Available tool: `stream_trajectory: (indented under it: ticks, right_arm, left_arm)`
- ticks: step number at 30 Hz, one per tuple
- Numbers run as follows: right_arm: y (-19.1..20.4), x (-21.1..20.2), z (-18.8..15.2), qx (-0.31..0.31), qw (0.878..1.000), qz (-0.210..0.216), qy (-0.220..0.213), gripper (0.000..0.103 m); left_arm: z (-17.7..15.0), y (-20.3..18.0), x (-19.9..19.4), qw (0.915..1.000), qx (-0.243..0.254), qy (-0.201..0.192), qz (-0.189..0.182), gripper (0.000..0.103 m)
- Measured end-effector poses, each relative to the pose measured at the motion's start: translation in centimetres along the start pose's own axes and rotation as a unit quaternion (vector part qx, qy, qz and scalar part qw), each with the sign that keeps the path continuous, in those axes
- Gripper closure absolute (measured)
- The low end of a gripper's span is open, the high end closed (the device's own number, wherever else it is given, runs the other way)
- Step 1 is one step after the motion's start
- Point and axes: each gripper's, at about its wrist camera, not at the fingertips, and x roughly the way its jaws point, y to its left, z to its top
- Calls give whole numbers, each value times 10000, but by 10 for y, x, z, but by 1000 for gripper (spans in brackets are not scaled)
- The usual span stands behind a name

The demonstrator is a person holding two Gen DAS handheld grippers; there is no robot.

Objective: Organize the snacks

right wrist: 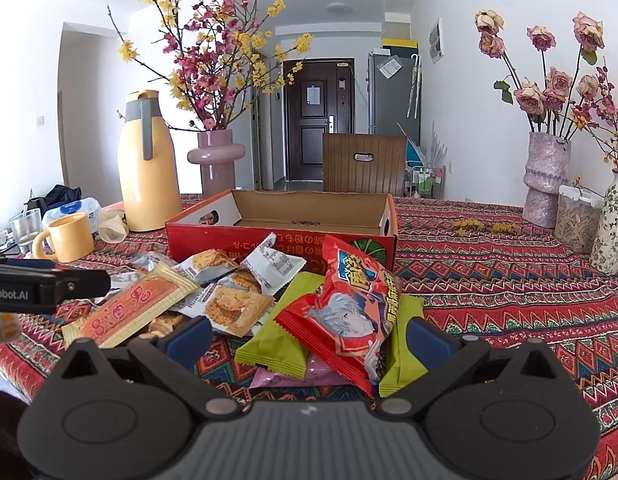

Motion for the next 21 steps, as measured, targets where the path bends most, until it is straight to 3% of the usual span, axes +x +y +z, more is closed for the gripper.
stream_trajectory:
  ticks: [21]
  right_arm:
    - [-1, 1, 0, 6, 10000, 6, 14, 0]
  left_arm:
    - [-2, 0, -3, 10000, 17, -72, 8, 0]
